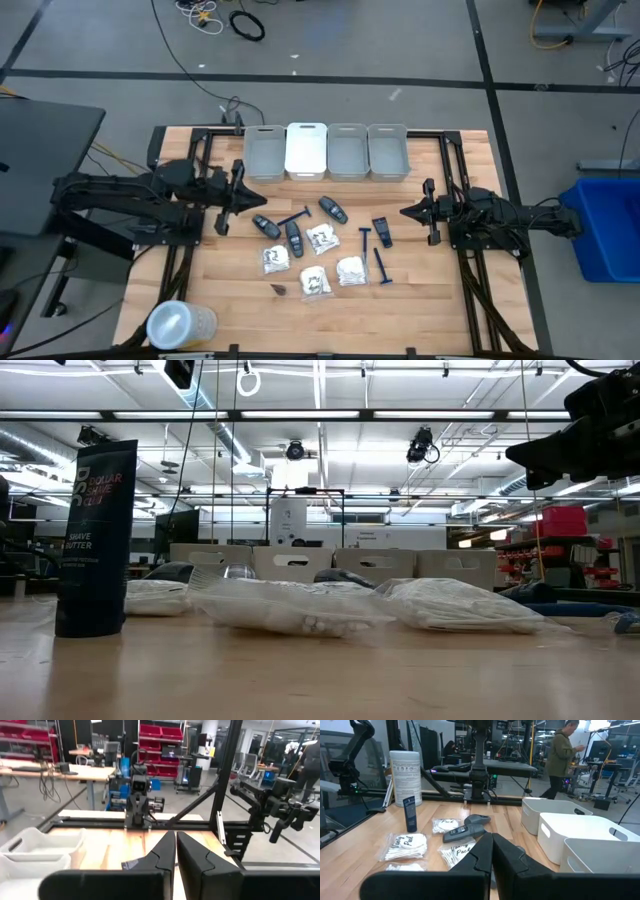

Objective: Pick & Place Travel size toiletries
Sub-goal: Put the gray deodorant into the left gray bin

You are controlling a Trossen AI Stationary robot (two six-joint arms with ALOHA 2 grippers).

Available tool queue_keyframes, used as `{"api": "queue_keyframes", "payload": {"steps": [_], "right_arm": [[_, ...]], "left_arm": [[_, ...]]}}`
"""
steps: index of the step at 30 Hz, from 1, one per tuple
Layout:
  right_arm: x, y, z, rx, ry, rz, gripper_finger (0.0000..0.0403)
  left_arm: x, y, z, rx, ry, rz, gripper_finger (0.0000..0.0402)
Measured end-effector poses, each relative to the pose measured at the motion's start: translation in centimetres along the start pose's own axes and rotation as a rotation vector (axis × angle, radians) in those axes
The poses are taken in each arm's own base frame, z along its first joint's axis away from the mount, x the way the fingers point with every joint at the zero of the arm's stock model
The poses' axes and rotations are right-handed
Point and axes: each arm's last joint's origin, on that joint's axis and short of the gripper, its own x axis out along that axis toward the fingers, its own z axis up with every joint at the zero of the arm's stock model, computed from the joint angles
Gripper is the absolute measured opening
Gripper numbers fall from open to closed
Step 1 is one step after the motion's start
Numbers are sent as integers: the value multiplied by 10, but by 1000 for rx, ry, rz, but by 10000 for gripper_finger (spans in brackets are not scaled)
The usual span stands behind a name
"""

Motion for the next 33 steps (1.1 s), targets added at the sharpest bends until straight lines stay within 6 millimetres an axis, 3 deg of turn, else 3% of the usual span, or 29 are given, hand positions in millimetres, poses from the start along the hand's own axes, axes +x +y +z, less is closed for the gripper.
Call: {"api": "queue_keyframes", "payload": {"steps": [11, 22, 33], "right_arm": [[0, 0, 0, 0, 0, 0, 14], [0, 0, 0, 0, 0, 0, 14], [0, 0, 0, 0, 0, 0, 14]], "left_arm": [[22, 2, -14, -75, 137, -22, 9], [44, 4, -4, 40, 427, 31, 19], [53, 7, -20, 145, 575, 29, 11]]}}
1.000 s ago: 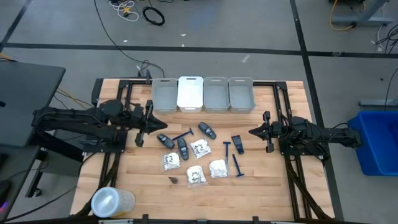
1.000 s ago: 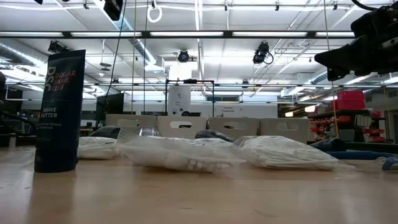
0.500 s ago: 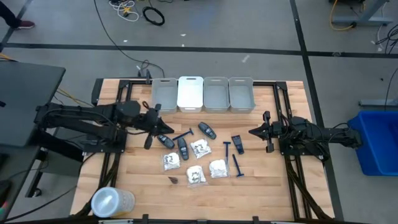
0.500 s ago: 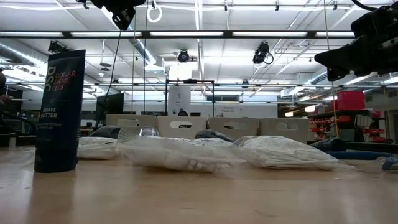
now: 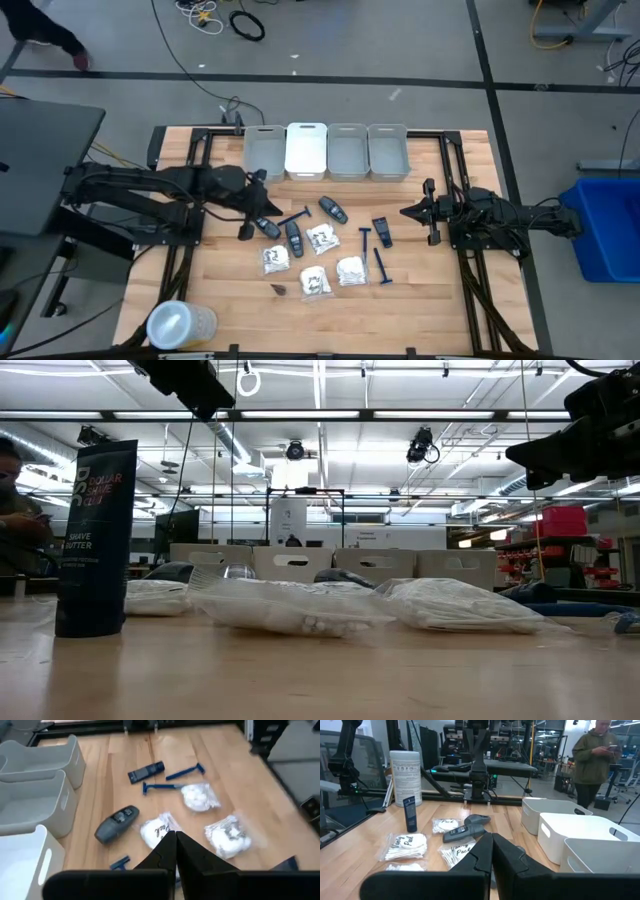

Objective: Pick & Place Travel size toiletries
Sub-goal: Put the gray deodorant into the left gray bin

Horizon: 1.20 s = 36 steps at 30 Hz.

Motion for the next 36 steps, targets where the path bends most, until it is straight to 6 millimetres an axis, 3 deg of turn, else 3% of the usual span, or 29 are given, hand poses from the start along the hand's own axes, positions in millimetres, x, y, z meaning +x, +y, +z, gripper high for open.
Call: {"api": "queue_keyframes", "payload": {"steps": [16, 24, 31, 36], "right_arm": [[0, 0, 0, 0, 0, 0, 14], [0, 0, 0, 0, 0, 0, 14], [0, 0, 0, 0, 0, 0, 14], [0, 0, 0, 0, 0, -1, 14]], "left_arm": [[9, 2, -7, 80, 69, 63, 29], [18, 0, -28, -33, 137, 52, 30], [24, -1, -47, 4, 194, 46, 30], [25, -1, -49, 25, 200, 46, 30]]}}
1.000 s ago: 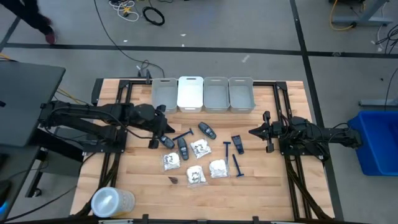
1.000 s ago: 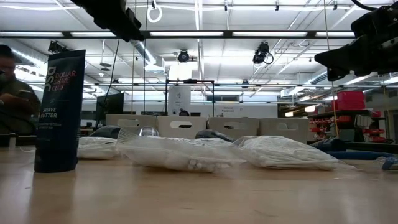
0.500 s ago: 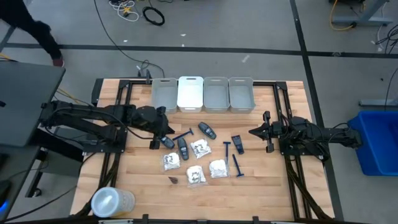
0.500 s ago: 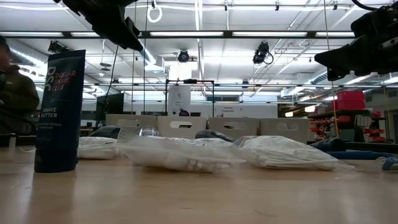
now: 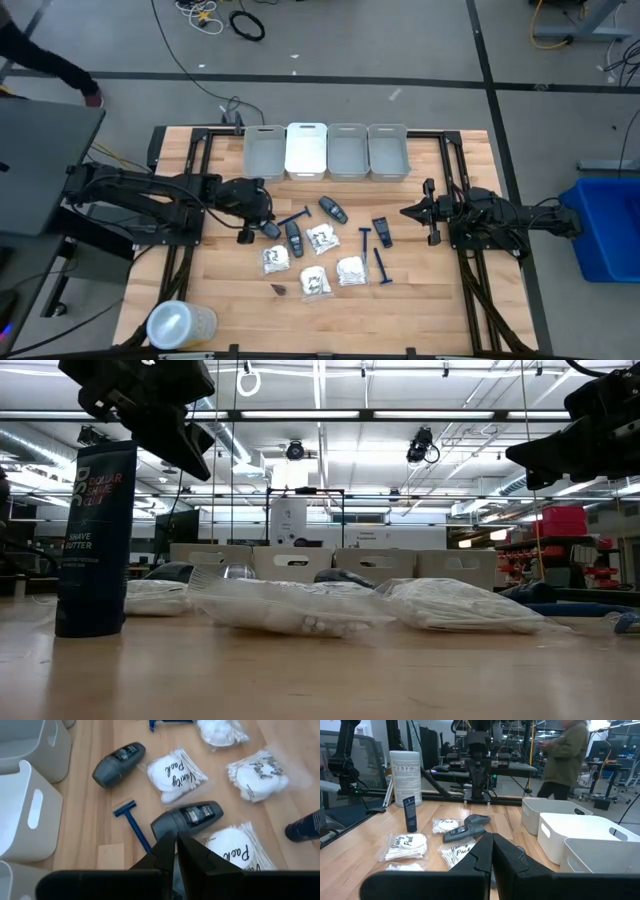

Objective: Pick & Place Travel size toiletries
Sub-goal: Put the gray deodorant into the left gray bin

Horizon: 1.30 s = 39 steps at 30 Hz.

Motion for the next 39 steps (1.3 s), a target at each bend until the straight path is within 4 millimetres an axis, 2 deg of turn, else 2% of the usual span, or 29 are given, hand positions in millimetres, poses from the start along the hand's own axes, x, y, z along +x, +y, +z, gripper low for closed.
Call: {"api": "queue_keyframes", "payload": {"steps": [11, 19, 26, 31, 39], "right_arm": [[0, 0, 0, 0, 0, 0, 14], [0, 0, 0, 0, -1, 0, 14], [0, 0, 0, 0, -3, 0, 14], [0, 0, 0, 0, -3, 0, 14], [0, 0, 0, 0, -4, 0, 14]], "left_arm": [[1, 0, -1, 41, 12, -1, 30], [10, 2, 6, 84, 213, 20, 30], [19, 3, 14, 87, 244, 19, 33], [21, 3, 14, 88, 248, 18, 64], [21, 2, 13, 57, 257, -11, 155]]}}
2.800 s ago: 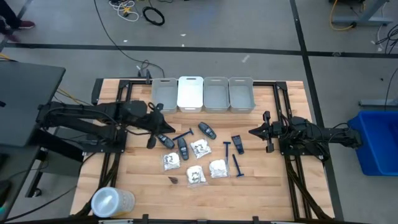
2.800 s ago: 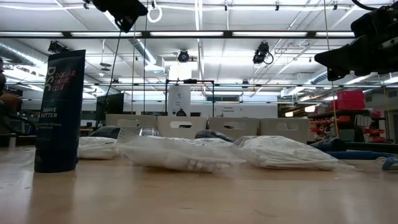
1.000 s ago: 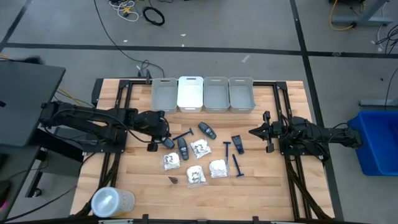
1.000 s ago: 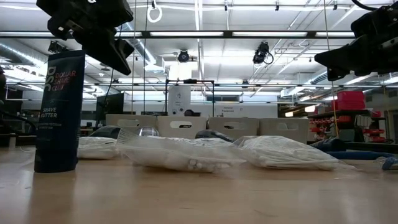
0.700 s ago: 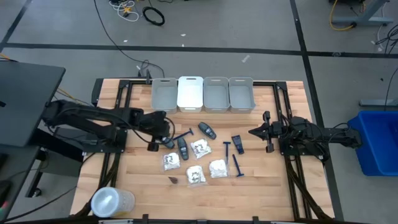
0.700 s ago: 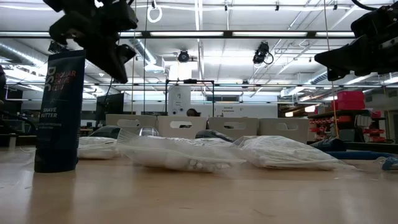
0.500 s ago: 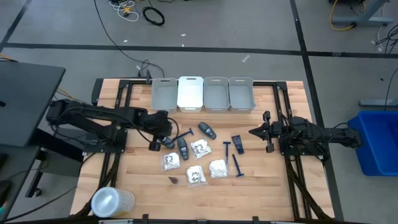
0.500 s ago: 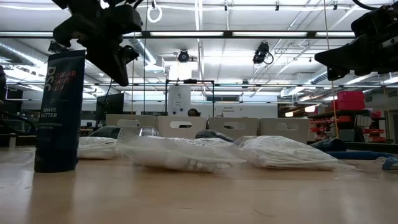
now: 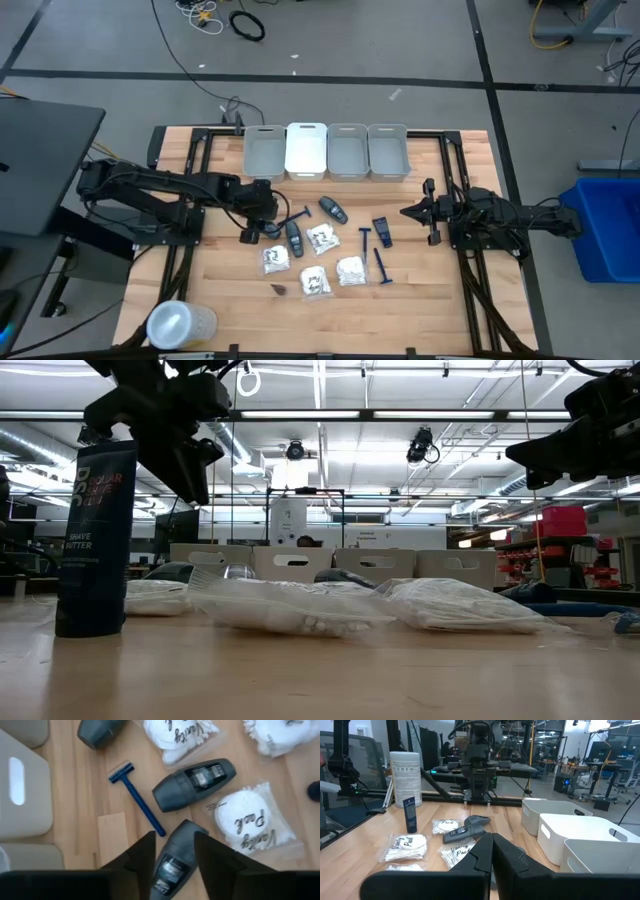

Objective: Pick & Place Travel size toiletries
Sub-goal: Put the gray deodorant into the left gray bin

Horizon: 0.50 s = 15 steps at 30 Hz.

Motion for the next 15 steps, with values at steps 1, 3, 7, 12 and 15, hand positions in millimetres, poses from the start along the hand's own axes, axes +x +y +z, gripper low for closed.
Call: {"api": "queue_keyframes", "payload": {"steps": [1, 3, 7, 12, 15], "right_arm": [[0, 0, 0, 0, 1, 0, 14], [0, 0, 0, 0, 0, 0, 13], [0, 0, 0, 0, 0, 0, 14], [0, 0, 0, 0, 0, 0, 14], [0, 0, 0, 0, 1, 0, 14]], "left_arm": [[0, 0, 0, -4, -2, -10, 167], [0, -1, 0, -6, -6, -26, 188], [0, -1, 0, 7, -7, -32, 221], [4, -3, -5, 163, -4, -85, 244], [10, -5, -10, 236, 15, -121, 251]]}}
